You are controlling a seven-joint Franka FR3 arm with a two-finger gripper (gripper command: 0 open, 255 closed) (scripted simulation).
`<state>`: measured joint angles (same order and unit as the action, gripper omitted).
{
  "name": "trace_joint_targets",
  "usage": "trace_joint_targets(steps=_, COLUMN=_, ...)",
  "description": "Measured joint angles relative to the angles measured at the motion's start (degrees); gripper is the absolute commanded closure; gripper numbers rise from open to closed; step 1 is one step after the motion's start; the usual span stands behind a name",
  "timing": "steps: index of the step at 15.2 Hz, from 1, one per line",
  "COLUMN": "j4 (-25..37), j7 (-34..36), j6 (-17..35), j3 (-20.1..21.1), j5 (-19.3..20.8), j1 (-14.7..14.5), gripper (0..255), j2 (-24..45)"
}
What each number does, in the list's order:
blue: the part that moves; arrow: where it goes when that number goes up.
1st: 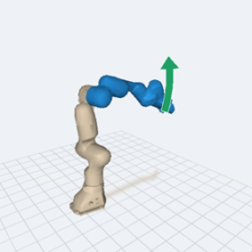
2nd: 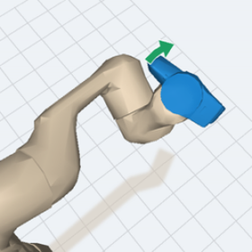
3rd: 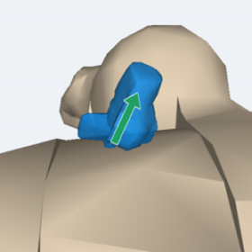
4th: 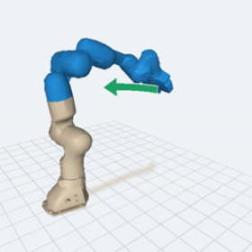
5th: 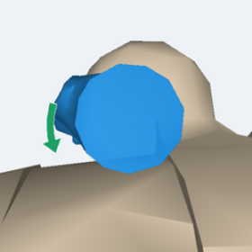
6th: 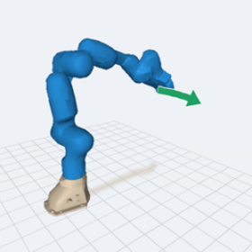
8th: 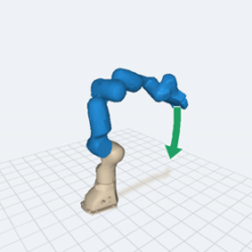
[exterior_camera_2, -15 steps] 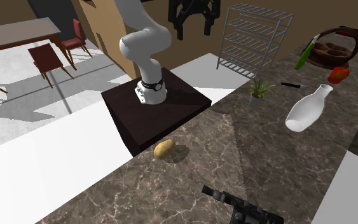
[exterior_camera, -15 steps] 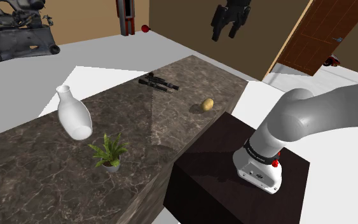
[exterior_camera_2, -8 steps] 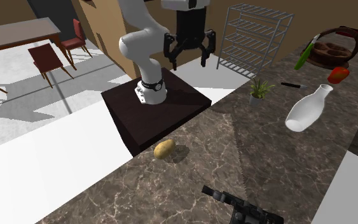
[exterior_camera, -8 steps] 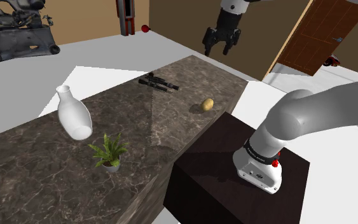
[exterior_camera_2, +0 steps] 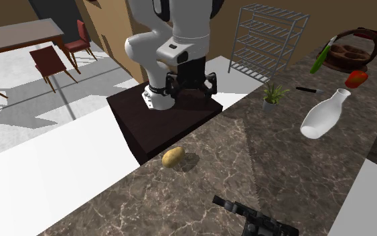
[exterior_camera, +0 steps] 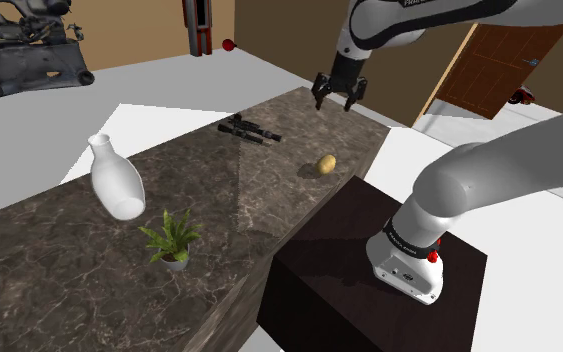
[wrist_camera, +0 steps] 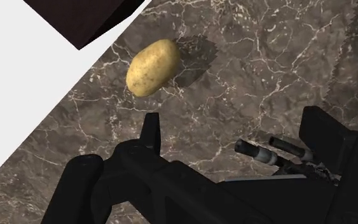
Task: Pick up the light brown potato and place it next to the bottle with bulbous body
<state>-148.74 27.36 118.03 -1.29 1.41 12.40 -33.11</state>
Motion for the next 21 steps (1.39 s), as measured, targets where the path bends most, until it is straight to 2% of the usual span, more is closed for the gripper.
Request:
trace_joint_targets(steps=6, j4=-4.46, j7=6.09, j6=11.76, j3=-1.62, j5=-0.39, j1=3.90, gripper=0, j2=8.09)
trace_joint_targets(steps=13, j4=-6.86, j7=12.58, j6=26.42, j3=-3.61, j5=-2.54, j1=7.15, gripper=0, j2=21.32)
trace_joint_targets(steps=18, j4=-6.71, j7=13.71, j6=36.71, j3=-5.86, j5=-7.12, j1=8.80, gripper=0, j2=32.57)
trace_joint_targets(steps=21, j4=-6.75, j7=13.29, j6=40.17, j3=-5.66, j5=-9.44, j1=8.74, gripper=0, j2=36.11)
